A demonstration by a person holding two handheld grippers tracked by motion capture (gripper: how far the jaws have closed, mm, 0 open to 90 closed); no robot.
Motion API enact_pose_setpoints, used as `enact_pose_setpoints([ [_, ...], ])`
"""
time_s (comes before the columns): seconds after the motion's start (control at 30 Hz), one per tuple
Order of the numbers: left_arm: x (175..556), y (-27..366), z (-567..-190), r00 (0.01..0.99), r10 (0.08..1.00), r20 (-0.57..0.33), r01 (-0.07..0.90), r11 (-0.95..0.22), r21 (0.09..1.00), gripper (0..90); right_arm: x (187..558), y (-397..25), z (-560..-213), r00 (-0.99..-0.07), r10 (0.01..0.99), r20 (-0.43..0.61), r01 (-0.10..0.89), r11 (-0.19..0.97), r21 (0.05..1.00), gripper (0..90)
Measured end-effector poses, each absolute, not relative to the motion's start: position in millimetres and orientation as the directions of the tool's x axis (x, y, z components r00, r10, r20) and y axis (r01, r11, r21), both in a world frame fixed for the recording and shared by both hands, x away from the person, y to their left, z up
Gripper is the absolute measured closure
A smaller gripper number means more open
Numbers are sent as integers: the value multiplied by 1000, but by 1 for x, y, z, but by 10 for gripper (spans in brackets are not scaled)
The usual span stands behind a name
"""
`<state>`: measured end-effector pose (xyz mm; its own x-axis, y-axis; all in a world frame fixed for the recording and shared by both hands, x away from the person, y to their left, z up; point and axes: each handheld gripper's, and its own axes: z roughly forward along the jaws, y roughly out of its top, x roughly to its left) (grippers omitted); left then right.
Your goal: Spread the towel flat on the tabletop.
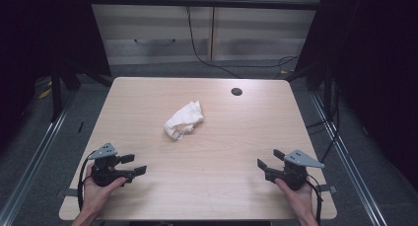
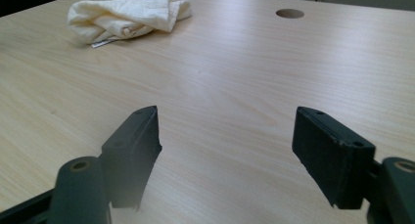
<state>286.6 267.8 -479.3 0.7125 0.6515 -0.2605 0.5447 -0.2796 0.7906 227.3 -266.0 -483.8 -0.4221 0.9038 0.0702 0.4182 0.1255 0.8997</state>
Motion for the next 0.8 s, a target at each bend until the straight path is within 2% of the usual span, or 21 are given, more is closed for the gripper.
enact_pose_setpoints([
  [0.07,287,266,-480,716,649,-257,543,-287,789,259,226,-266,-485,-430,894,126,449,91,889,240],
  [0.2,290,265,-481,709,651,-270,555,-279,784,266,228,-267,-487,-433,892,127,478,107,872,239],
  [0.3,290,265,-481,712,648,-268,556,-288,780,288,230,-269,-488,-438,881,178,539,99,837,235],
  [0.37,290,264,-481,715,646,-267,557,-297,775,354,229,-269,-488,-446,875,190,544,96,834,235],
  [0.5,290,262,-480,705,657,-269,566,-292,771,382,228,-268,-488,-454,869,198,544,94,834,237],
  [0.8,298,257,-470,698,679,-228,556,-315,769,383,228,-263,-488,-493,849,190,554,138,821,248],
])
